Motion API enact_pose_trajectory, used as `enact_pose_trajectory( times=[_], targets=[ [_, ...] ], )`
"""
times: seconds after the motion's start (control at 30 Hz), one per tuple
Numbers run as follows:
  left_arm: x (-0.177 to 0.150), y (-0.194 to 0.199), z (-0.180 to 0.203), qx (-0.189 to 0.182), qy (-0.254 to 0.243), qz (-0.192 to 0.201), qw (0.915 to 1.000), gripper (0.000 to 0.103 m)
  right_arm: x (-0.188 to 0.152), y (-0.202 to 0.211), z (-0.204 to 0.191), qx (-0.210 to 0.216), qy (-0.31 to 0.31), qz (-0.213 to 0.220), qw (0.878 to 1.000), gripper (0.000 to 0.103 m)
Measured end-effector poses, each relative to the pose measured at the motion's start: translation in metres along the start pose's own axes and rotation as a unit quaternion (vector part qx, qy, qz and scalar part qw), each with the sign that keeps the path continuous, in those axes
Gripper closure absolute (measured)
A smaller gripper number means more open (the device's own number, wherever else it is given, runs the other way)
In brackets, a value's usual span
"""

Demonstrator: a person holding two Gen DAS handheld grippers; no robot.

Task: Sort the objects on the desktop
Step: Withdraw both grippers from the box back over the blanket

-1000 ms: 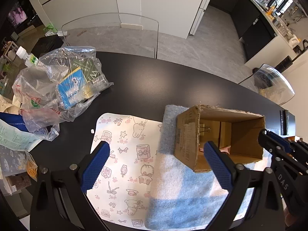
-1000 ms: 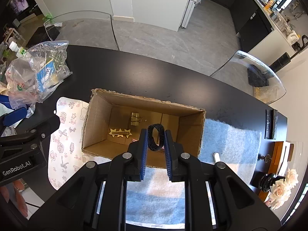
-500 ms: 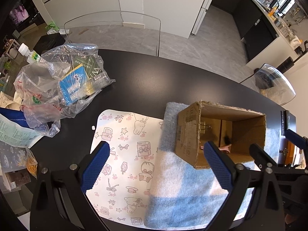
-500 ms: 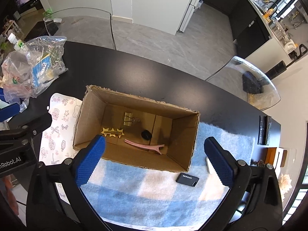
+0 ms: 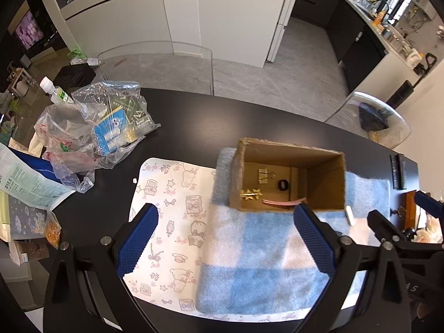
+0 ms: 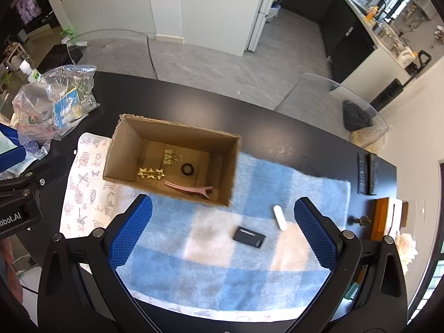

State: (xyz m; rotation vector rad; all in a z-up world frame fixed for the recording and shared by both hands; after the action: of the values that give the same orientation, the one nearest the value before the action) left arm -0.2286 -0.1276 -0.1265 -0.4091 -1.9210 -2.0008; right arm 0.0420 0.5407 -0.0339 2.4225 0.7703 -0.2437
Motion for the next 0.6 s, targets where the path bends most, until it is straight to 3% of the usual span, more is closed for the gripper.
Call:
enact_pose_trajectory(
  times=[0.6],
  targets=[
    [-0.1,0.12,0.094,-0.026,-0.035,0.038,0.9983,0.005,-0.128,0.129,0.093,-0.03,-0.047,0.026,0.998,0.0]
  ],
)
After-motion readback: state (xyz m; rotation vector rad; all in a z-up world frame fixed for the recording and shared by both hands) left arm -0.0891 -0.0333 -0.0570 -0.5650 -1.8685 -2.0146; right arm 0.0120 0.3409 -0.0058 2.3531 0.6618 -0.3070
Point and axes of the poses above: each gripper's, at about its wrist camera, not at the fingertips, and y roughly against the way its jaws point, z to its right, x to its top, the point moved 5 cm from there along -y, roughly the way its jaws point, and after that the axes turned 8 degrees about z, right-handed, at the moved point
